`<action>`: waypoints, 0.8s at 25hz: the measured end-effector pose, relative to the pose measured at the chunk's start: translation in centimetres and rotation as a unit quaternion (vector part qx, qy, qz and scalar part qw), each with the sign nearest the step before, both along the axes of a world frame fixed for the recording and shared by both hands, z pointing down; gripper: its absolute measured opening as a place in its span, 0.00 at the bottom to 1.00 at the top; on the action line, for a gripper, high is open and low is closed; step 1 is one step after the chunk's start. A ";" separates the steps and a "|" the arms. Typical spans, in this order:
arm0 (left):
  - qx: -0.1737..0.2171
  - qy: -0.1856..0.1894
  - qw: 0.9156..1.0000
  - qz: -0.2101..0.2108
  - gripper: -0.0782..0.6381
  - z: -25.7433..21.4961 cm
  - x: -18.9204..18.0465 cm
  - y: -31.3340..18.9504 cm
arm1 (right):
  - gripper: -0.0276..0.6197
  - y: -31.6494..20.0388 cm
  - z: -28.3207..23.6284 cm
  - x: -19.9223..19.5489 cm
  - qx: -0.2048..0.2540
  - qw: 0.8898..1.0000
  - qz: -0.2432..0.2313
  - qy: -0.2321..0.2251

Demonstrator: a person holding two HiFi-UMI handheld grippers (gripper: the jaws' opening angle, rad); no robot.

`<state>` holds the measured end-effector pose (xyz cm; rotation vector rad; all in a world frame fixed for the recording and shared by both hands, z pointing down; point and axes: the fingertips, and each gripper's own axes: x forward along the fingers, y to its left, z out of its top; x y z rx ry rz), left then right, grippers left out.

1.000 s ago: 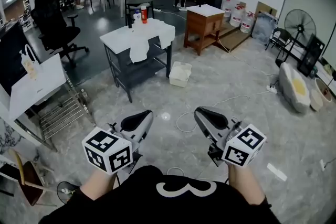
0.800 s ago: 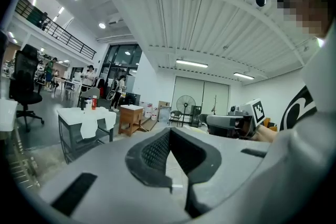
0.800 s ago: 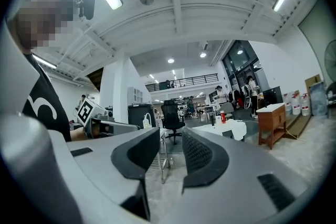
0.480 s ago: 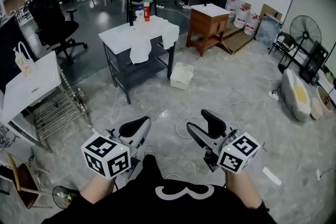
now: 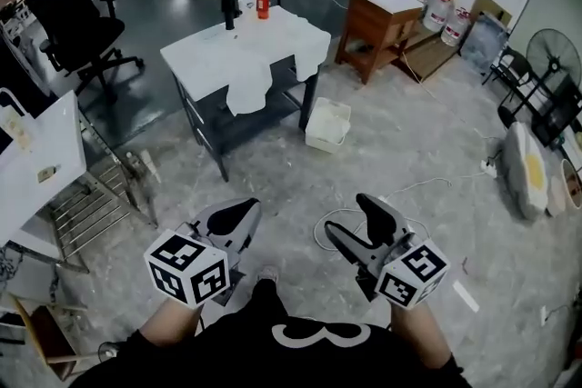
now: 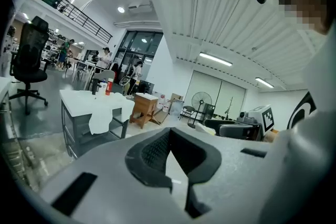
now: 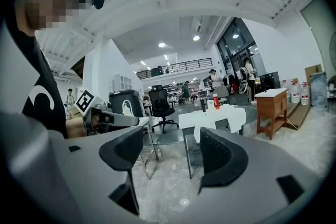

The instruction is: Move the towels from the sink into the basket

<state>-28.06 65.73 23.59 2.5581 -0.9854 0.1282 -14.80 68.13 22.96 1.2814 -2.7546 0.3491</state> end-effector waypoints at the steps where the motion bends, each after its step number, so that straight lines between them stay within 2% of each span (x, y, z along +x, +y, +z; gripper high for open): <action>1: -0.002 -0.002 1.000 -0.002 0.12 0.2 -0.3 -2.5 | 0.53 -2.6 0.3 -0.4 -0.007 1.000 -0.002 0.000; 6: -0.021 -0.011 1.000 -0.017 0.12 2.0 -3.2 -14.1 | 0.55 -14.8 2.0 -3.7 -0.031 0.999 -0.022 0.012; 10: -0.027 -0.023 0.999 -0.028 0.12 3.1 -5.5 -21.5 | 0.55 -21.9 2.8 -6.5 -0.043 0.998 -0.038 0.019; 14: -0.025 -0.028 0.999 -0.032 0.12 3.7 -6.8 -26.0 | 0.56 -26.0 3.6 -8.2 -0.051 0.997 -0.049 0.029; 20: -0.026 -0.025 0.998 -0.048 0.12 4.2 -8.1 -29.4 | 0.56 -30.5 4.6 -9.5 -0.065 0.995 -0.062 0.038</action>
